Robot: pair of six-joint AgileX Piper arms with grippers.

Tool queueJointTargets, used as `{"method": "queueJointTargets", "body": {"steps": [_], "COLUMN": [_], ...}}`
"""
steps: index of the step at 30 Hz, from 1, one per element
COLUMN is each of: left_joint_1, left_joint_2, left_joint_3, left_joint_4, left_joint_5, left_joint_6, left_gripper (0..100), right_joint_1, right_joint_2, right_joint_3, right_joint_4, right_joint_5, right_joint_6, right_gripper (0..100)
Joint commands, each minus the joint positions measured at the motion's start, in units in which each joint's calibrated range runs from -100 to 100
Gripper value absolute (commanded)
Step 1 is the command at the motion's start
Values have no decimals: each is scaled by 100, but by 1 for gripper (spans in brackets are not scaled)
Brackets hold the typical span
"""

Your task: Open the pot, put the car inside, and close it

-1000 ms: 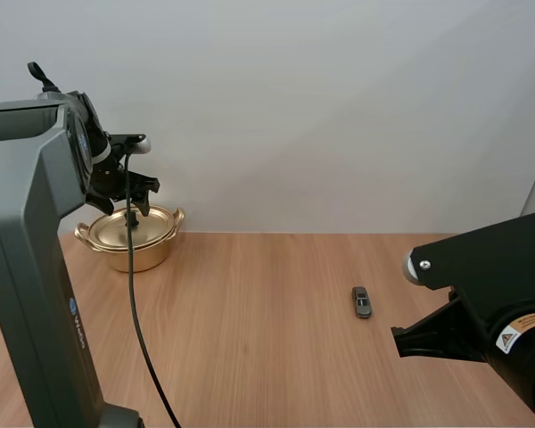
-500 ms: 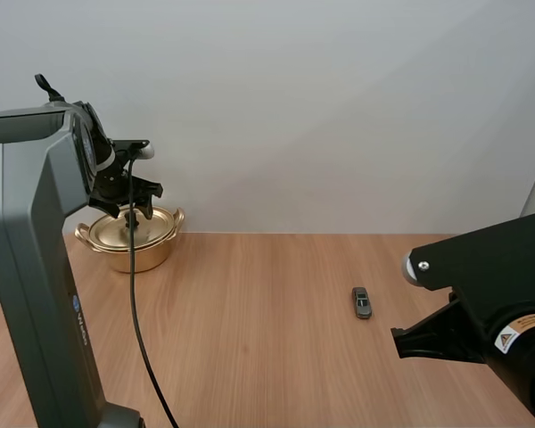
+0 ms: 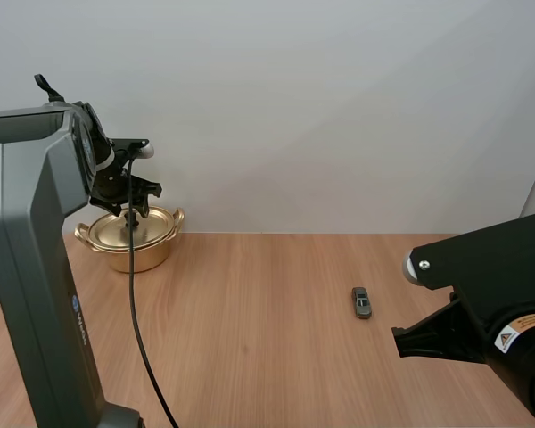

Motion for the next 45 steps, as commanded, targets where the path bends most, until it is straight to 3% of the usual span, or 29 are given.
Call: {"method": "queueJointTargets", "body": {"steps": [1, 45], "left_joint_1": [4, 4], "left_joint_2": [-2, 217], "left_joint_3": [3, 3], "left_joint_4": [8, 66], "left_joint_5": [-66, -67], "left_joint_6": [2, -32], "left_gripper": [81, 81], "right_joint_1": [0, -1], "right_joint_2": [0, 0], "right_joint_3": [1, 1], "right_joint_4": [-4, -4], "right_joint_5": [7, 23], "right_joint_6": [-5, -5], "right_gripper": [0, 0]}}
